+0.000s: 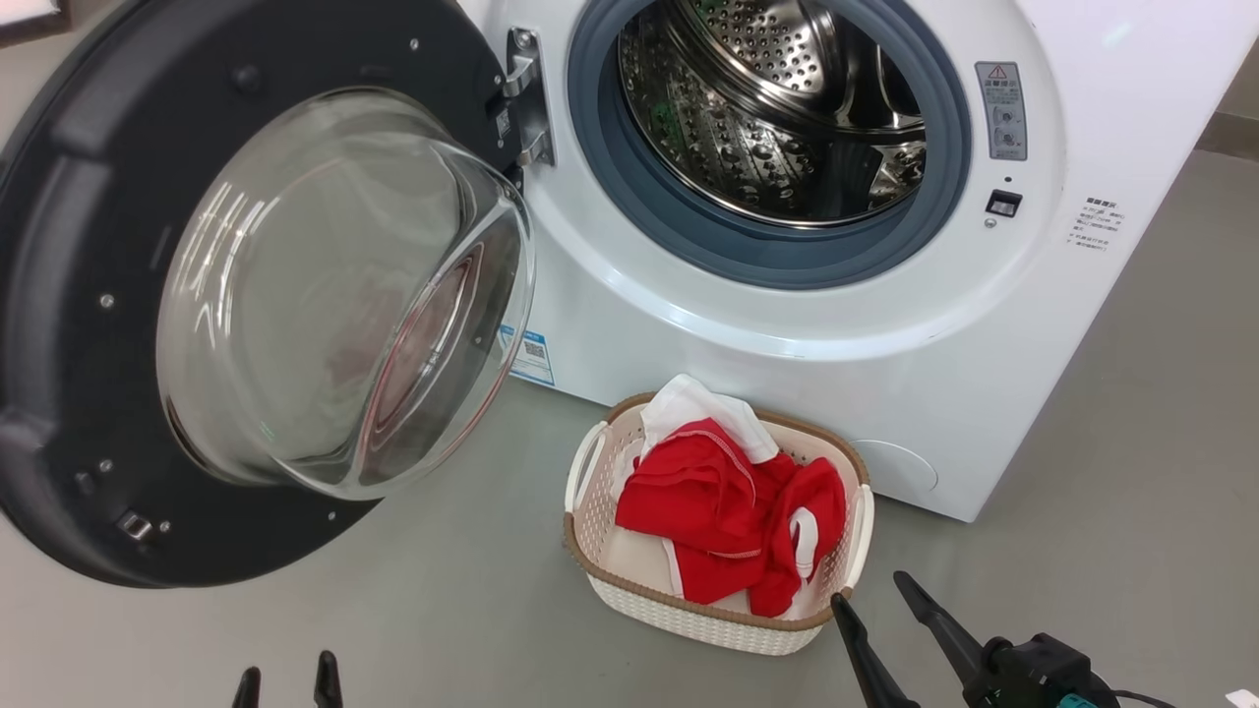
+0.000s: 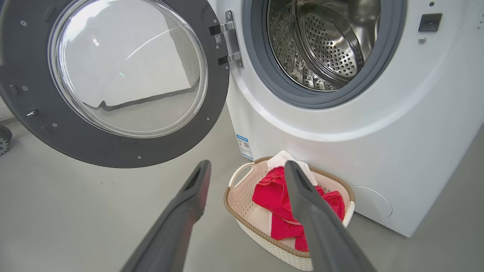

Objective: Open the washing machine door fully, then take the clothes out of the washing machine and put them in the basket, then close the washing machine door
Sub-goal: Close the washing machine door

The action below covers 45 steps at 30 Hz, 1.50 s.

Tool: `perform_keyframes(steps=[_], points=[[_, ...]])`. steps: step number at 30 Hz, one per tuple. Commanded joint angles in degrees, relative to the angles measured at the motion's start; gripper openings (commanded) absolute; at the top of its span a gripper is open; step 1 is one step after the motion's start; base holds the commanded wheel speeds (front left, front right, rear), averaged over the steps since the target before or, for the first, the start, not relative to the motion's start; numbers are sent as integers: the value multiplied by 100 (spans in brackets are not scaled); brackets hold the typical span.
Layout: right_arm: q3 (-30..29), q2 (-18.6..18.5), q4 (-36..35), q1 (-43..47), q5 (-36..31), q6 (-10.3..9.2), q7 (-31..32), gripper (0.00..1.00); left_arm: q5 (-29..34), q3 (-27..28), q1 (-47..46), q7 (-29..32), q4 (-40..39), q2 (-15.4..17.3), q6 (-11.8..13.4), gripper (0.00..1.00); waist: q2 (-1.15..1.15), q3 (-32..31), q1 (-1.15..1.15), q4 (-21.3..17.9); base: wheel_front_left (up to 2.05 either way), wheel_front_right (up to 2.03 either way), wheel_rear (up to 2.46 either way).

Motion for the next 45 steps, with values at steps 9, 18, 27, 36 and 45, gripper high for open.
perform_keyframes(steps=[9, 18, 27, 36, 45], points=[[-72, 22, -193, -141, -11, 42, -37, 100, 314, 1125, -880, -31, -1425, 26, -510, 0, 0, 21, 0, 18, 0, 0, 0], [-211, 103, -251, -140, -55, 42, -37, 100, 486, 2123, -2557, -31, -1887, 836, -949, 0, 0, 135, 0, 76, 0, 0, 0], [-398, 164, -388, -249, -146, 42, -37, 100, -1022, 2560, -4403, -30, 123, 2112, -993, 0, 0, 385, 0, 47, 0, 0, 0], [-487, 194, -425, -330, -188, 42, -37, 100, -2795, 2356, -5489, 1531, 3089, 2944, -994, 0, 0, 564, 0, -14, 0, 0, 0], [-485, 207, -434, -356, -216, 42, -37, 100, -3777, 1217, -5267, 3033, 3687, 3446, -995, 0, 0, 614, 0, -112, 0, 0, 0]])
